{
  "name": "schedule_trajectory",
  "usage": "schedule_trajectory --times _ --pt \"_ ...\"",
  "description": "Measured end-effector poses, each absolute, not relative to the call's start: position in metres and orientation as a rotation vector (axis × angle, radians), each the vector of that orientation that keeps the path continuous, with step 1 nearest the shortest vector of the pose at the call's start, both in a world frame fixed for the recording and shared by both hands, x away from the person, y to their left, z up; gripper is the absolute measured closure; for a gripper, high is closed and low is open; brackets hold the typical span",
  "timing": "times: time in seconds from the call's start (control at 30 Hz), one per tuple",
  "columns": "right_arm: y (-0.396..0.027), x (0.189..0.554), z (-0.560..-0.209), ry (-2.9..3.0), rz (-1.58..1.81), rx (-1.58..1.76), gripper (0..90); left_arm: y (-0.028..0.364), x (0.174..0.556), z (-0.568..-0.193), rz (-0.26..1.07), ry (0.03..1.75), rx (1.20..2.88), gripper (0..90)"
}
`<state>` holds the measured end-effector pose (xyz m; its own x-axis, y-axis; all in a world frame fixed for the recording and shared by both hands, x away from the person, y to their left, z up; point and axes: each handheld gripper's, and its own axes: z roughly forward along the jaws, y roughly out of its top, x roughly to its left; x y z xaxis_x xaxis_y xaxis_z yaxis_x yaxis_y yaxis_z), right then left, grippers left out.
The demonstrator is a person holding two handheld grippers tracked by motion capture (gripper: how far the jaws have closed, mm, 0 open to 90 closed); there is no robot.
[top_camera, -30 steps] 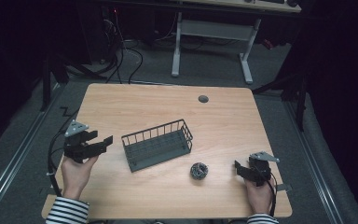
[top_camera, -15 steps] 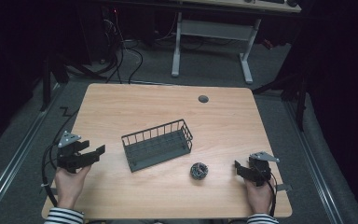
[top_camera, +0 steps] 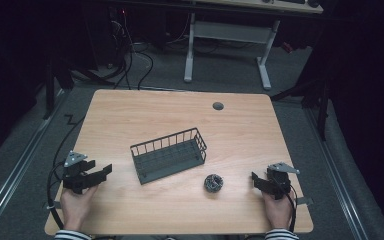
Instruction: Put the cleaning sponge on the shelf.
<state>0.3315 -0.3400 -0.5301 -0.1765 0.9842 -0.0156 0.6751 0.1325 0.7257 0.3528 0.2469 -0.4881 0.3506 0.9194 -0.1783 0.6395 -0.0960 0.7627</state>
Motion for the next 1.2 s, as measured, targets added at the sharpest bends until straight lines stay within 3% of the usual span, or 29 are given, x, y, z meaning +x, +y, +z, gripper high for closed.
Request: schedule_trajectory --times 0.47,1.2 --pt "-0.34 0.331 -0.53 1.914 0.809 1.591 34.2 0.237 0.354 -0.516 0.448 1.399 1.876 31.0" --pt "-0.34 0.331 -0.53 1.918 0.809 1.587 34.2 0.227 0.357 -0.536 0.557 1.399 1.906 31.0"
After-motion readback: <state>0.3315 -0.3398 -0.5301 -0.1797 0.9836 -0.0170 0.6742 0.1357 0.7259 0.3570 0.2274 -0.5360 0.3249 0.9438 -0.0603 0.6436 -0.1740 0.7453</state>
